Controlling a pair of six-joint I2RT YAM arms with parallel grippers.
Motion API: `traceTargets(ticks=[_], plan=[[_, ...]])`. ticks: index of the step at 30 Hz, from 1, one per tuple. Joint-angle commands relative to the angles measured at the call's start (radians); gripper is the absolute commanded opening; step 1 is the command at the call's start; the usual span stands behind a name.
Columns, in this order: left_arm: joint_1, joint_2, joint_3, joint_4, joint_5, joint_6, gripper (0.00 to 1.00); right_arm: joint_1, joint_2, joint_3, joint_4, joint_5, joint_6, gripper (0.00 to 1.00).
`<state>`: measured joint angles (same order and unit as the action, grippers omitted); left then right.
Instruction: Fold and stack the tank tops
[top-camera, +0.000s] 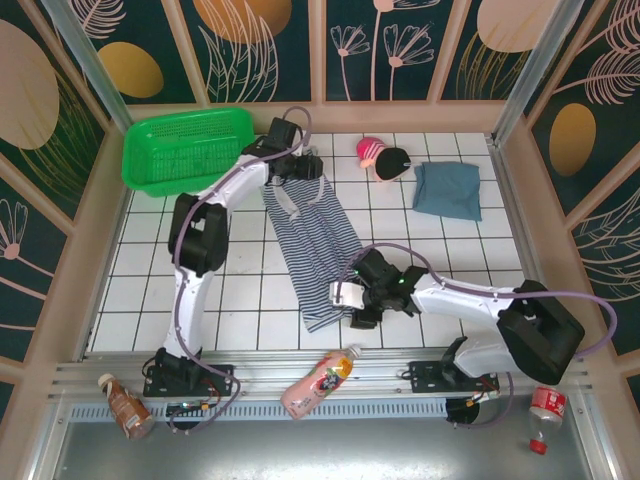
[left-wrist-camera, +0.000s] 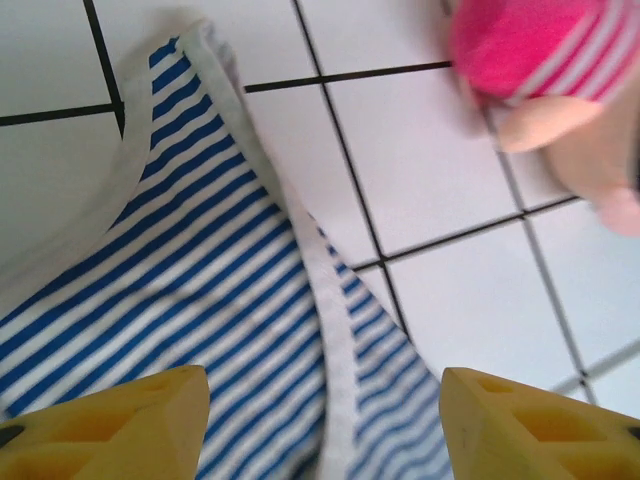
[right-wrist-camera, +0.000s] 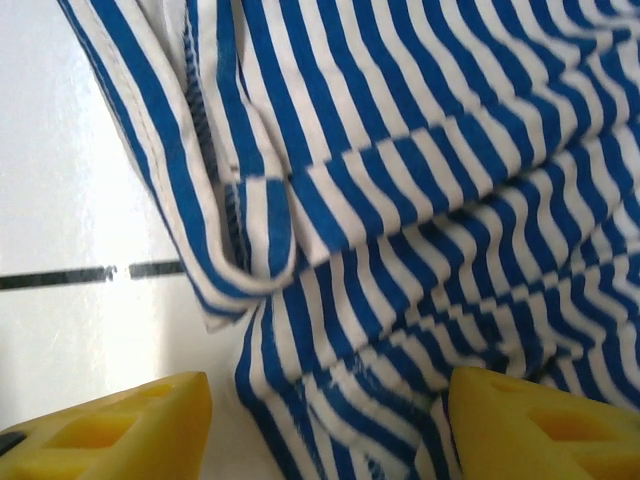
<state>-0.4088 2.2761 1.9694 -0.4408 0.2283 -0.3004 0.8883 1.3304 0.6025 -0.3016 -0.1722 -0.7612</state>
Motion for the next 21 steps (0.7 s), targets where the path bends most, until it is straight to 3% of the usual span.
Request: traceTargets(ticks=[1,12,17,21], plan=[[0.003,-0.144,-0.118,0.018,0.04,-0.009,0.64,0.03,0.029,-0.015,0.102,0.039,-0.052,0.65],[0.004,-0.367,-0.484,0.039,-0.01,0.008,0.64,0.054,0.123,-0.03,0.204,0.099,-0.107,0.61],[0.004,-0.426,-0.565,0.037,-0.018,0.004,0.64,0.034,0.163,0.036,0.104,0.032,-0.039,0.46],[0.004,-0.47,-0.627,0.039,-0.018,0.004,0.64,-0.011,0.208,0.135,-0.015,-0.058,0.014,0.39]])
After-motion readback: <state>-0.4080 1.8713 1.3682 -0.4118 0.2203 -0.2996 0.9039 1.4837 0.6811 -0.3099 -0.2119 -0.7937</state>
